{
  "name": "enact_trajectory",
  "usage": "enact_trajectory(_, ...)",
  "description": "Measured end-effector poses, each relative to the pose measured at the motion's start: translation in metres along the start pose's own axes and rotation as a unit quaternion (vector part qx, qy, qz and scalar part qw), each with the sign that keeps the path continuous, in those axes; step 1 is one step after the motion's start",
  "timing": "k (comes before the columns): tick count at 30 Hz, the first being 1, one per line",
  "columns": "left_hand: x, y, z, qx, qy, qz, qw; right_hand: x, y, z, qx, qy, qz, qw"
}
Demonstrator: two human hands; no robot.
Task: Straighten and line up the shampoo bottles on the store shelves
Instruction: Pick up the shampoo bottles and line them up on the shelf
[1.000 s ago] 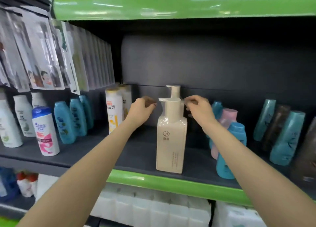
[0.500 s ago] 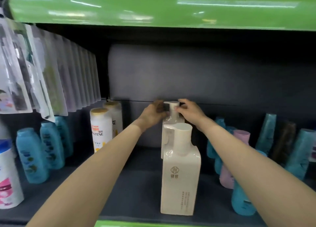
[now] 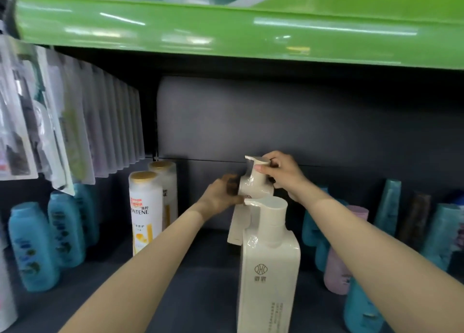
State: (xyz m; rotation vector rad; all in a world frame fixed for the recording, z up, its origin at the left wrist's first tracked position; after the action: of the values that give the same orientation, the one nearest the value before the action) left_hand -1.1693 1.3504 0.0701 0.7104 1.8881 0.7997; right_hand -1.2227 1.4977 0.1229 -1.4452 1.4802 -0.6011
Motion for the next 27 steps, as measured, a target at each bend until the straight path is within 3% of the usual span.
enact_trajectory(3,-0.004,-0.003,0.007,0.0,0.001,0.009,1.0,-0.009,-0.023,0.004,-0.01,-0.006,-0.053,0.999)
enact_trajectory(7,-0.022,0.007,0.025,0.009,0.06,0.104,0.993,-0.013,-0.054,0.014,-0.023,-0.019,-0.113,0.993)
enact_trajectory(16,-0.071,0.033,0.081,0.048,0.18,0.114,0.976,0.003,-0.113,0.048,-0.027,-0.073,-0.137,0.988)
enact_trajectory(27,-0.141,0.032,0.157,0.071,0.165,0.105,0.978,0.05,-0.169,0.119,-0.037,-0.038,-0.152,0.987)
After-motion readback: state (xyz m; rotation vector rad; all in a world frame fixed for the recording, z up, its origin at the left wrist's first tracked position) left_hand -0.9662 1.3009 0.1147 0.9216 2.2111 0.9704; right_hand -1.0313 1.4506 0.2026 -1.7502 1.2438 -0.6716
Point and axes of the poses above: each hand's wrist, its own z-axis away from the middle knuckle, its own x-axis out of the palm, y = z × x, the point moved 5 cm from there along -z, towards the middle knuckle, and after that the axes turned 6 degrees about y, right-handed, at the moved point
